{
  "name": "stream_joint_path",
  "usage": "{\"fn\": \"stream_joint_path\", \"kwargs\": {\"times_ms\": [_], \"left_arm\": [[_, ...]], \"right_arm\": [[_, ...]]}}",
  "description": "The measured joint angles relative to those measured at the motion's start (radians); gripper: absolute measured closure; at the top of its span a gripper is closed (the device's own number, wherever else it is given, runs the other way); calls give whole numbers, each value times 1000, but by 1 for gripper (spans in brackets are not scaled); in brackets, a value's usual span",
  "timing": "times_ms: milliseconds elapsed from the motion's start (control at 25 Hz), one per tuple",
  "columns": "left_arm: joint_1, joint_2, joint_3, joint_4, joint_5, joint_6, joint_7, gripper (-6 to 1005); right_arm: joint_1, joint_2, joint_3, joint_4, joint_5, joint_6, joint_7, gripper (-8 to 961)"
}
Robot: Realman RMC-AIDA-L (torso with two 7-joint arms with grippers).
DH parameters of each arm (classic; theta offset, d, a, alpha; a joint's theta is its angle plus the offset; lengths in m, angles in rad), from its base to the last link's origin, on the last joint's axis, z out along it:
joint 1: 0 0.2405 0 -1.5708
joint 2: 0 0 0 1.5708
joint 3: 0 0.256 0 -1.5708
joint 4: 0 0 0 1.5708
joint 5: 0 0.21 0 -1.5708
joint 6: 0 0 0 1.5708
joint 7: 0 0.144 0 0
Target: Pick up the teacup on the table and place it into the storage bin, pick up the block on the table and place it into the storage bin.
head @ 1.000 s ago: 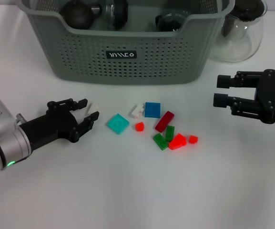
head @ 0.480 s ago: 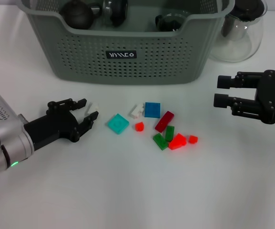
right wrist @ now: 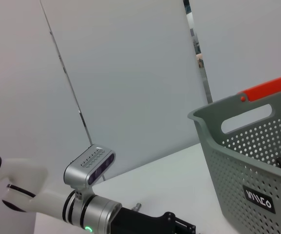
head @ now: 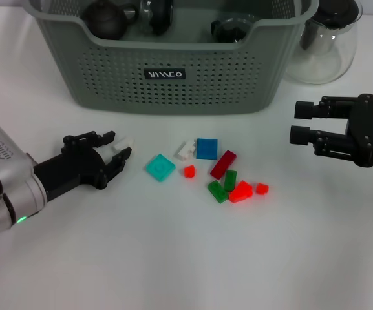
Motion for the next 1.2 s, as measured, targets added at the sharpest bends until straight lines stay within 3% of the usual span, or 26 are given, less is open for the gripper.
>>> {"fn": "stream_joint_path", "kwargs": {"times_ms": [320, 640, 840, 1000, 1200], "left_arm": [[-5, 1, 3, -9, 1, -12, 1, 573], [-10, 1, 17, -9, 6, -13, 1, 648], [-11, 0, 17, -9, 3, -5, -2, 826], [-6, 3, 9, 3, 1, 26, -16, 841], [16, 13, 14, 90, 31, 106, -158, 848]], "right_arm": [[-2, 0, 0, 0, 1, 0, 1, 418], [-1, 0, 0, 0, 1, 0, 2, 418], [1, -2, 0, 0, 0, 1, 2, 418], [3, -3, 0, 0, 0, 1, 2, 418], [4, -5, 0, 0, 0, 0, 2, 418]]}}
